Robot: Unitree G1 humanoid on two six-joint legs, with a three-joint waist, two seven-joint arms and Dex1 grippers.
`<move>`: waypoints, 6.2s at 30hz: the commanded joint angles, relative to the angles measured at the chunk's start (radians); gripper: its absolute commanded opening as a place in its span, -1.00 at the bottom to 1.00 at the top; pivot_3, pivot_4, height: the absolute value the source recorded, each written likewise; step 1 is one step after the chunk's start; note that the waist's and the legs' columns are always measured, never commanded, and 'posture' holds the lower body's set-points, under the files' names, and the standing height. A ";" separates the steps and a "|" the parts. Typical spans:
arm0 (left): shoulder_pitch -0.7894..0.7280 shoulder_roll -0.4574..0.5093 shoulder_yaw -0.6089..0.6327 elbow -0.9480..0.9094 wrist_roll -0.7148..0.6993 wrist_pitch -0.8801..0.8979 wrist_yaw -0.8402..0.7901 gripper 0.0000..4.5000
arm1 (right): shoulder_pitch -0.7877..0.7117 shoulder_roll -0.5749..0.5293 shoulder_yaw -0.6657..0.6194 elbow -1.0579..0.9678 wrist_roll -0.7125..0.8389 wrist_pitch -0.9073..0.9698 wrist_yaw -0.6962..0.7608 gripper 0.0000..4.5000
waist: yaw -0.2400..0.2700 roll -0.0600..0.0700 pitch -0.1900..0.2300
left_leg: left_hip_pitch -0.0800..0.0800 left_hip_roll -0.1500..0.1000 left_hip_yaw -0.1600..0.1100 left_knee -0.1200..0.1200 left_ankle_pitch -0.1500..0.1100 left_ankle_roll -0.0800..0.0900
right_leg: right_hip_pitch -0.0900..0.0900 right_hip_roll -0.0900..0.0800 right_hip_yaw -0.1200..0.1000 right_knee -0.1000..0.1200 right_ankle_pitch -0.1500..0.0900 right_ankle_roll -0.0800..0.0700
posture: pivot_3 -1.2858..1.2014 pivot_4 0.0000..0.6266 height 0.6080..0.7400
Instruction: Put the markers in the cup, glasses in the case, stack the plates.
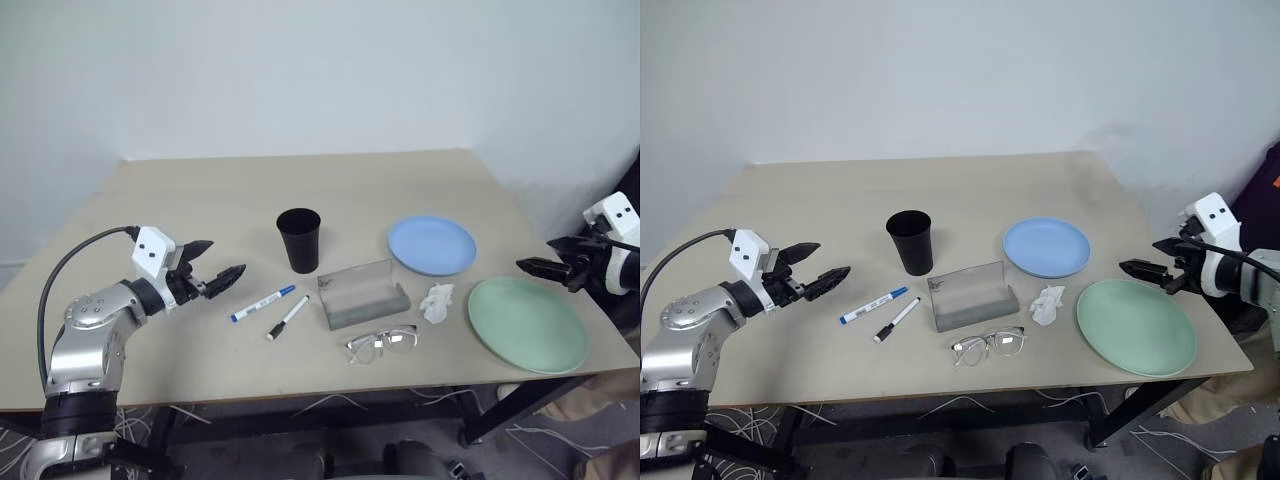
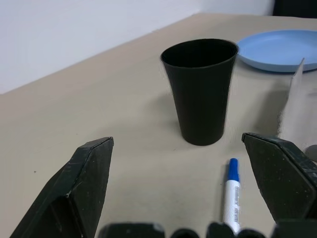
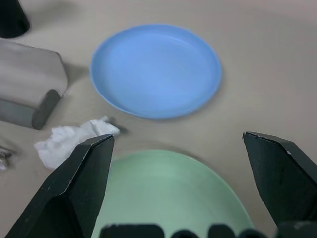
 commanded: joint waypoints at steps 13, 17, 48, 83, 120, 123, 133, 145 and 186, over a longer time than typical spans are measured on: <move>0.077 0.015 0.051 -0.152 -0.102 0.005 -0.066 0.97 | -0.017 -0.018 -0.011 0.260 -0.053 -0.031 0.001 1.00 | 0.000 0.000 0.000 | 0.001 0.008 0.018 0.001 0.000 0.000 | -0.002 0.000 0.000 -0.003 0.000 0.000 | 0.03 -1.00 0.80; 0.086 0.020 0.061 -0.195 -0.161 0.041 -0.097 0.97 | -0.018 0.019 0.002 0.348 -0.072 -0.056 -0.016 1.00 | -0.006 0.000 0.000 | 0.001 0.010 0.023 0.002 0.000 0.001 | -0.002 0.000 -0.001 -0.004 0.000 0.000 | 0.03 -1.00 0.80; 0.064 -0.001 0.020 -0.185 -0.138 0.028 -0.059 1.00 | -0.064 0.133 -0.090 0.571 -0.058 -0.019 -0.146 -0.99 | -0.010 0.001 0.000 | 0.003 0.010 0.026 0.002 0.000 0.001 | 0.000 0.002 0.000 -0.004 0.000 0.000 | 0.03 -1.00 0.80; 0.017 -0.005 0.011 -0.130 -0.114 -0.004 -0.054 1.00 | -0.671 0.574 -0.206 0.875 -0.051 -0.133 -0.777 -0.99 | -0.035 0.002 0.000 | 0.000 0.007 0.021 -0.002 0.000 0.008 | -0.006 0.004 0.007 0.000 0.003 -0.003 | 0.03 -1.00 0.80; 0.036 -0.009 0.016 -0.152 -0.119 0.006 -0.036 1.00 | -0.702 0.604 -0.019 0.960 -0.182 -0.248 -0.554 0.98 | -0.067 0.003 0.000 | 0.004 0.008 0.018 -0.003 0.000 0.009 | -0.002 0.021 0.031 0.001 0.003 -0.004 | 0.03 -1.00 0.80; 0.035 -0.009 0.016 -0.150 -0.119 0.006 -0.037 1.00 | -0.623 0.556 0.100 0.819 -0.237 -0.180 -0.404 0.98 | -0.064 0.003 -0.001 | 0.004 0.008 0.017 -0.003 -0.001 0.008 | -0.001 0.021 0.031 0.001 0.003 -0.004 | 0.03 -1.00 0.80; 0.050 -0.007 0.021 -0.157 -0.120 0.010 -0.036 1.00 | -0.405 0.415 0.242 0.315 -0.190 0.099 -0.109 0.98 | -0.062 0.003 0.000 | 0.004 0.007 0.018 -0.002 -0.001 0.008 | -0.002 0.020 0.030 0.002 0.003 -0.004 | 0.03 -1.00 0.80; 0.051 -0.003 0.022 -0.151 -0.118 0.007 -0.035 1.00 | -0.271 0.412 0.358 0.092 -0.177 0.165 -0.052 0.98 | -0.059 0.002 0.000 | 0.004 0.009 0.021 0.000 -0.002 0.005 | -0.002 0.020 0.027 0.002 0.003 -0.004 | 0.03 -1.00 0.80; 0.055 -0.003 0.020 -0.164 -0.118 0.010 -0.024 1.00 | -0.295 0.511 0.420 0.280 -0.282 -0.084 -0.091 -0.71 | -0.056 0.001 -0.001 | 0.007 0.009 0.022 0.000 -0.003 0.005 | -0.002 0.020 0.027 0.002 0.003 -0.004 | 0.03 -1.00 0.80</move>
